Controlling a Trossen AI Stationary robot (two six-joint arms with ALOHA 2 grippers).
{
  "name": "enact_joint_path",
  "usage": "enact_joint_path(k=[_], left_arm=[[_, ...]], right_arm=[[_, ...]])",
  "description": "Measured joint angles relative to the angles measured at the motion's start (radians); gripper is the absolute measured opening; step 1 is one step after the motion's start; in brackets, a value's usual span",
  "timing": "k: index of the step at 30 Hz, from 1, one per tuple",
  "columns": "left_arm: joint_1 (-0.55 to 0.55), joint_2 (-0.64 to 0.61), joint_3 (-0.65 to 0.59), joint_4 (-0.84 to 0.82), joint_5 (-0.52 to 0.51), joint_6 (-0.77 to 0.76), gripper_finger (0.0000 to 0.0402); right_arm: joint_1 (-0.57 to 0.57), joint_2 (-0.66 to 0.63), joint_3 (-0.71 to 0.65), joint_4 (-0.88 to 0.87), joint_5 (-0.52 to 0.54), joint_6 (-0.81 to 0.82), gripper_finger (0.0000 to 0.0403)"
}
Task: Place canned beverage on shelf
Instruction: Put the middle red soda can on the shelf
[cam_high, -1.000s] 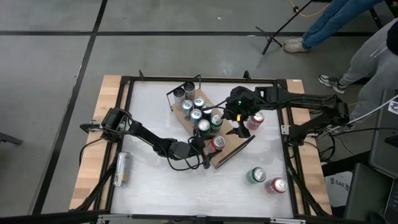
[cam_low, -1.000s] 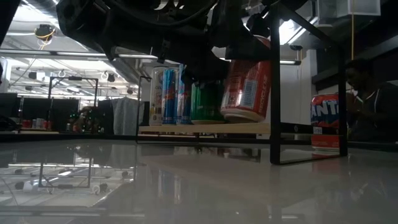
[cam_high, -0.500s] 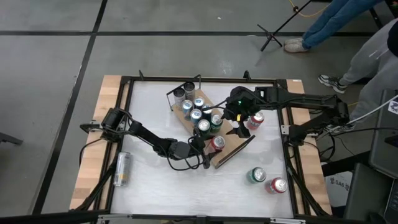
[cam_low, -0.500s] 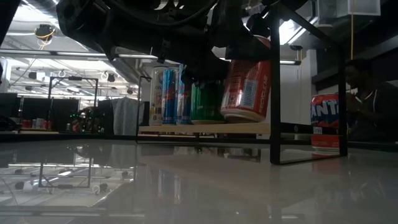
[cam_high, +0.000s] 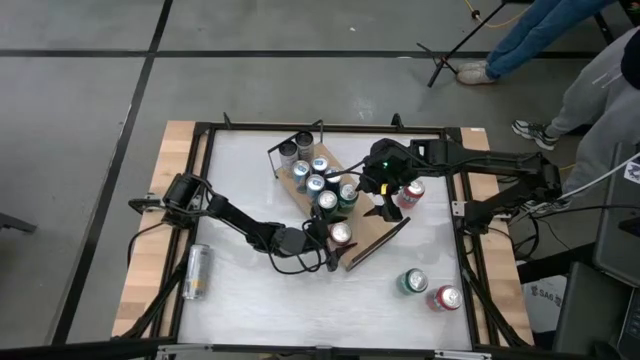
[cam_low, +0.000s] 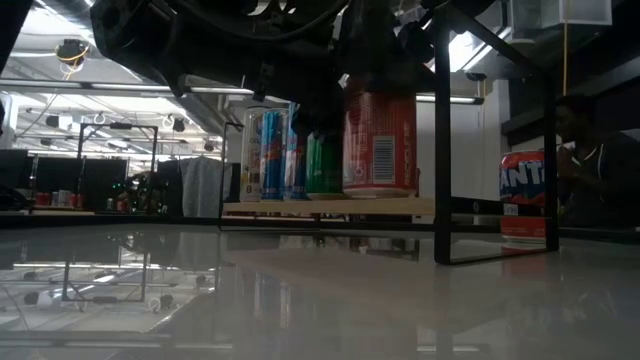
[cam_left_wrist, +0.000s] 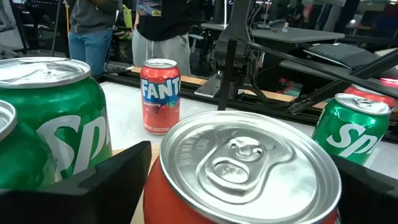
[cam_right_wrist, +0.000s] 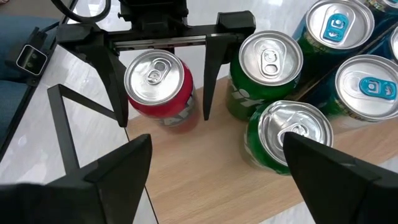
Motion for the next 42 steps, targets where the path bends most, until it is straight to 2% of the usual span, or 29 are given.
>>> enact_joint_path(k=[7,26,32,42], left_arm=[[0.000,0.000,0.000,0.014,0.000,0.000,0.0378],[0.000,-0.004,0.000,0.191,-0.001,0.004,0.0378],[-0.004,-0.039,0.000,0.190,-0.003,0.144,0.0378],[-0.009,-0.118,0.000,0.180,-0.002,0.281,0.0378]], right_arm=[[0.000,0.000,0.000,0.000,0.000,0.000,0.0353],[0.000,0.000,0.000,-0.001,0.000,0.000,0.0353],[0.000,0.000,0.000,-0.001,0.000,0.000,0.0353],[0.000,0.000,0.000,-0.001,0.000,0.000,0.0353]])
